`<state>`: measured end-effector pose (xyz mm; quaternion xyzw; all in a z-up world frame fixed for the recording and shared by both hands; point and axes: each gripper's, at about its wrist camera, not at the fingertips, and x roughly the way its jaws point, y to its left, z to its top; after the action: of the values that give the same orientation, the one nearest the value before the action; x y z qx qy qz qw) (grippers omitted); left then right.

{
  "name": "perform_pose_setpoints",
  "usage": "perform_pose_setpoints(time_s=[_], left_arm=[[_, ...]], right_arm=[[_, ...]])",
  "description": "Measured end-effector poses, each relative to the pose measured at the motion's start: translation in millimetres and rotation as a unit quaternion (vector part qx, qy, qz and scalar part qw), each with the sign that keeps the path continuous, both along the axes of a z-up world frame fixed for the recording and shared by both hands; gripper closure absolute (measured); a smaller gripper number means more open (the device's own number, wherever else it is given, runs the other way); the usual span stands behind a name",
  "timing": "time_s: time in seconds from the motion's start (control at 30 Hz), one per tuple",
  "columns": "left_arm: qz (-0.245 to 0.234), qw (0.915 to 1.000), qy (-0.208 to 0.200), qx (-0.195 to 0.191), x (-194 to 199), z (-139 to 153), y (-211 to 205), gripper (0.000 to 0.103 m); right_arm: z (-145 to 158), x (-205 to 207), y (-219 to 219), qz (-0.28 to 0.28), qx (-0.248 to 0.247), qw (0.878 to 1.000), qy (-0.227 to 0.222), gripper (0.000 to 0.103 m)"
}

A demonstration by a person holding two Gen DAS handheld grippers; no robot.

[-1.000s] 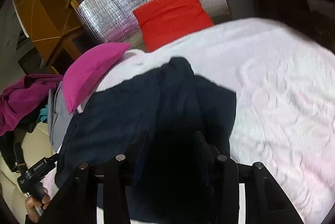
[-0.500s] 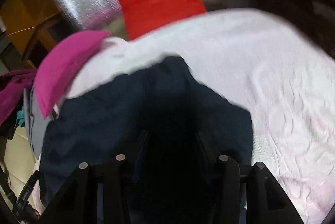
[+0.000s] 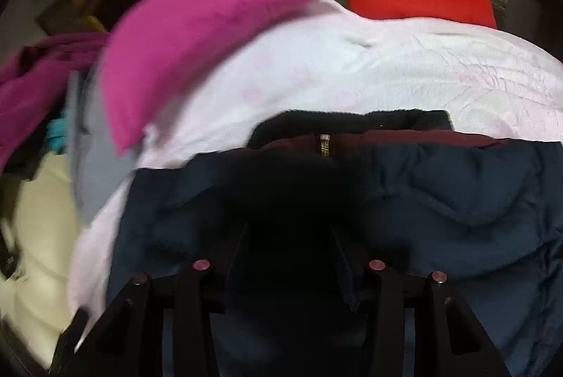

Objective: Fold large clothes

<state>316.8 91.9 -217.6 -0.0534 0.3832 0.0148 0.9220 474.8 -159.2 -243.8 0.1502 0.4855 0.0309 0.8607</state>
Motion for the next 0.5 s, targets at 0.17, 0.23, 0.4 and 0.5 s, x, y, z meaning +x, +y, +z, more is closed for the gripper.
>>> perform_pose_setpoints(time_s=[0.17, 0.23, 0.4, 0.5], left_arm=[[0.0, 1.0, -0.001, 0.003, 0.8, -0.8, -0.6, 0.027], [0.0, 1.0, -0.001, 0.002, 0.4, -0.8, -1.2, 0.027], [-0.006, 0.9999, -0.002, 0.011, -2.0, 0.1, -5.8, 0.027], [-0.008, 0.9999, 0.007, 0.01, -1.8, -0.6, -8.2, 0.027]], right_arm=[[-10.0, 13.5, 1.1, -0.011, -0.011, 1.0, 0.002, 0.035], [-9.1, 8.9, -1.6, -0.007, -0.004, 1.0, -0.003, 0.035], [8.5, -21.3, -24.1, 0.0, 0.044, 0.999, -0.032, 0.034], [27.7, -60.3, -43.1, 0.0, 0.052, 0.997, -0.064, 0.034]])
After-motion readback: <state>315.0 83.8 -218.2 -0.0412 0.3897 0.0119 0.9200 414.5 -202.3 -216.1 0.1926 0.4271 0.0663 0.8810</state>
